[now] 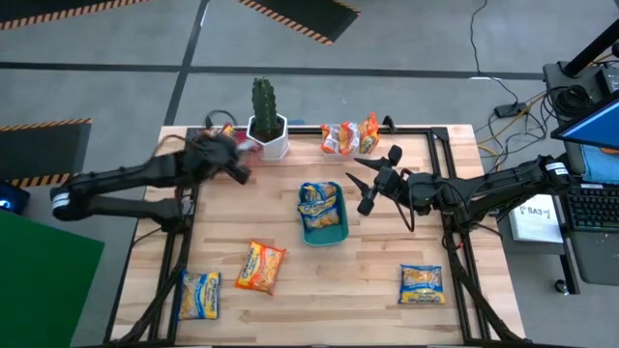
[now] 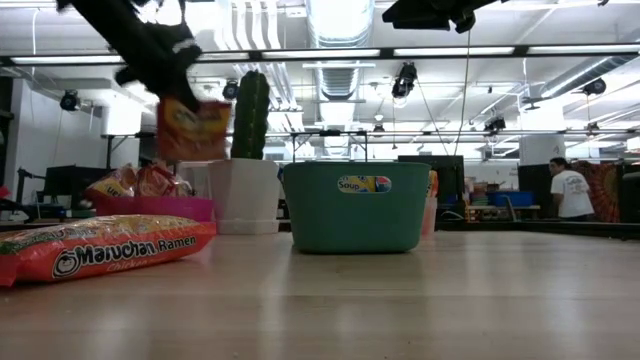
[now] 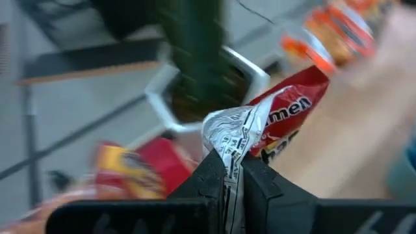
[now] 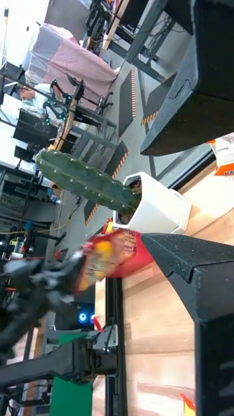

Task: Sort Maruchan noodles
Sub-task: Put the red noodle pack into the pink bin

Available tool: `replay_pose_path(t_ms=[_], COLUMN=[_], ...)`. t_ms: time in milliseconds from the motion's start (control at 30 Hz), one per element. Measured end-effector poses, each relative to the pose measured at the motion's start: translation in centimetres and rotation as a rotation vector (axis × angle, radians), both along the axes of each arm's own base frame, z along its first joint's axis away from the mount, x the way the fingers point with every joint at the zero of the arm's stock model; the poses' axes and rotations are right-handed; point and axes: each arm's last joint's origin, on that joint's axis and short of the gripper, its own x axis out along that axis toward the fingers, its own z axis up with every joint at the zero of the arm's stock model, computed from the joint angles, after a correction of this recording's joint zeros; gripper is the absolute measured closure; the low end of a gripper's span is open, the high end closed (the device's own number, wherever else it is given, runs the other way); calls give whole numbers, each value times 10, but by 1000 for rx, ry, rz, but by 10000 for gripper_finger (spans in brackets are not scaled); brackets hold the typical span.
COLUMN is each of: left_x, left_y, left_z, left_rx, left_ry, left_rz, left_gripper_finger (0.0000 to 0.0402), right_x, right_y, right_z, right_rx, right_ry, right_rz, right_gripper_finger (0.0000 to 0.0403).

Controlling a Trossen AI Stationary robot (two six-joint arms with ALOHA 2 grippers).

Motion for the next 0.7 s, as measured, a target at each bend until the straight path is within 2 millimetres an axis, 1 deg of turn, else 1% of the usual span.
replay_pose_path(t_ms=[100, 167, 233, 300, 367, 467, 600, 700], left_x=[-19, -30, -39, -46, -50, -50, -41, -37], left_y=[-2, 0, 3, 8, 14, 24, 41, 50], left_z=[24, 36, 43, 44, 40, 29, 8, -6], left_rx=[57, 96, 125, 142, 146, 126, 93, 78], left_ry=[-55, -101, -136, -164, -171, -209, -351, -453], left_rz=[87, 149, 209, 265, 315, 338, 311, 342], left_gripper_finger=[395, 395, 395, 396, 396, 396, 396, 396], right_x=[0, 0, 0, 0, 0, 0, 0, 0], right_y=[0, 0, 0, 0, 0, 0, 0, 0], right_z=[0, 0, 0, 0, 0, 0, 0, 0], right_rx=[0, 0, 0, 0, 0, -1, -7, -11], right_ry=[0, 0, 0, 0, 0, 1, 4, 6], right_rz=[0, 0, 0, 0, 0, 0, 0, 1], right_gripper_finger=[209, 209, 209, 209, 209, 209, 209, 209])
